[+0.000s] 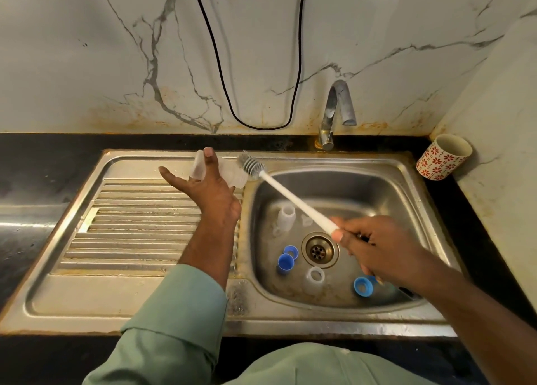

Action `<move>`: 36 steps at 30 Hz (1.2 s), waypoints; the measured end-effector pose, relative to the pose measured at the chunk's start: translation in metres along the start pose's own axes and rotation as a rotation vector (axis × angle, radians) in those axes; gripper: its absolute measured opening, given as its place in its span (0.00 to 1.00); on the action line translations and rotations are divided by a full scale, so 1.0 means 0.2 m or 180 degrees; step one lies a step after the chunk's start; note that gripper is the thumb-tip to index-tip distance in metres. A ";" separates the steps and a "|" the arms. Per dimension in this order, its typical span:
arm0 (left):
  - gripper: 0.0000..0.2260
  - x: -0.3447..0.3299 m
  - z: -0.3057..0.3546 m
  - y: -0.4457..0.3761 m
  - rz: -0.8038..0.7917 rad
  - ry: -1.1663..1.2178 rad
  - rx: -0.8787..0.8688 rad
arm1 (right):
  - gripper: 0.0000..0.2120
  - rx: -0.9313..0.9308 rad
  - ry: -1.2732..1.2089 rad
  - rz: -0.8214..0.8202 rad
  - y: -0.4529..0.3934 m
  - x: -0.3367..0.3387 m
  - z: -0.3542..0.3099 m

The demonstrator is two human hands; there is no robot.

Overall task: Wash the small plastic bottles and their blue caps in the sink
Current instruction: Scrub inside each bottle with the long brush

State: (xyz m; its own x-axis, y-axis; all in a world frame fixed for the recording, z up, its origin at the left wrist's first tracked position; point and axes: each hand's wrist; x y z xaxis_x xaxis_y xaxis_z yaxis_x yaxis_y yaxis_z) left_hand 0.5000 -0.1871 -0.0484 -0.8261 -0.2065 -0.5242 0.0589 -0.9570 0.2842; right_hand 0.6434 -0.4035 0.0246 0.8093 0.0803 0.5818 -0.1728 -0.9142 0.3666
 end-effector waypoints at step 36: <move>0.33 -0.05 -0.09 -0.05 -0.0454 -0.0207 0.0054 | 0.11 -0.0506 0.0307 -0.0275 -0.12 -0.06 -0.20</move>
State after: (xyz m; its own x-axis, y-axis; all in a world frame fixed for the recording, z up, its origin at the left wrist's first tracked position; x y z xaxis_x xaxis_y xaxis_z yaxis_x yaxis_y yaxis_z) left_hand 0.5176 -0.1799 -0.0598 -0.8600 -0.0545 -0.5074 -0.0707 -0.9720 0.2243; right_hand 0.6150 -0.3669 0.0377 0.7688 0.2003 0.6074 -0.1978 -0.8287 0.5236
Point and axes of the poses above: each hand's wrist, its own y-axis away from the middle knuckle, its own x-axis out of the back of the hand, z = x × y, and after that the axes turned 9 degrees about -z, right-handed
